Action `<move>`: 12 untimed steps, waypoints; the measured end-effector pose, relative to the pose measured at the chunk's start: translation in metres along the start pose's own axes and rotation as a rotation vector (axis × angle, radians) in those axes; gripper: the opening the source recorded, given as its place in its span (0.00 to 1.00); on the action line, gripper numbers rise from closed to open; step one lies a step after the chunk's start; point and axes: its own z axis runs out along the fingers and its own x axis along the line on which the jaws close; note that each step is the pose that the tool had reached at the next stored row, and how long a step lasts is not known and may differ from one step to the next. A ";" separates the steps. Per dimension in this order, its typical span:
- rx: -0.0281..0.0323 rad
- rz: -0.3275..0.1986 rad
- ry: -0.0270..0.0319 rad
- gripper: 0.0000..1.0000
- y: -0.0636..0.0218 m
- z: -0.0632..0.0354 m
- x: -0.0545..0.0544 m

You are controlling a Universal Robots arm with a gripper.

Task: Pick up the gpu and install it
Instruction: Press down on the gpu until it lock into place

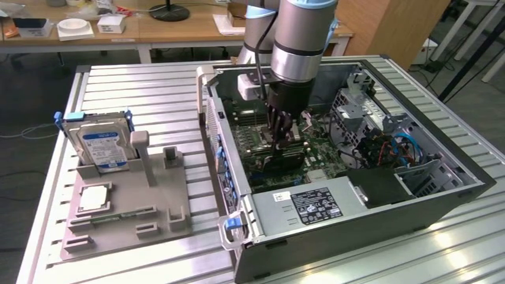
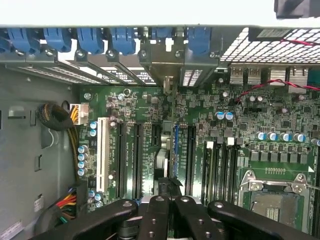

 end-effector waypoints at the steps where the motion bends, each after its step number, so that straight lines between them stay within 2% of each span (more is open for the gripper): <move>1: -0.0003 0.000 0.0000 0.11 0.0000 0.0010 0.000; 7: 0.0013 0.000 -0.0051 0.11 -0.0001 0.0015 0.000; 8: 0.0012 0.000 -0.0075 0.11 -0.0001 0.0016 0.000; 10: 0.0011 0.000 -0.0172 0.11 -0.0001 0.0023 0.000; 12: 0.0015 0.000 -0.0238 0.11 -0.0001 0.0026 0.000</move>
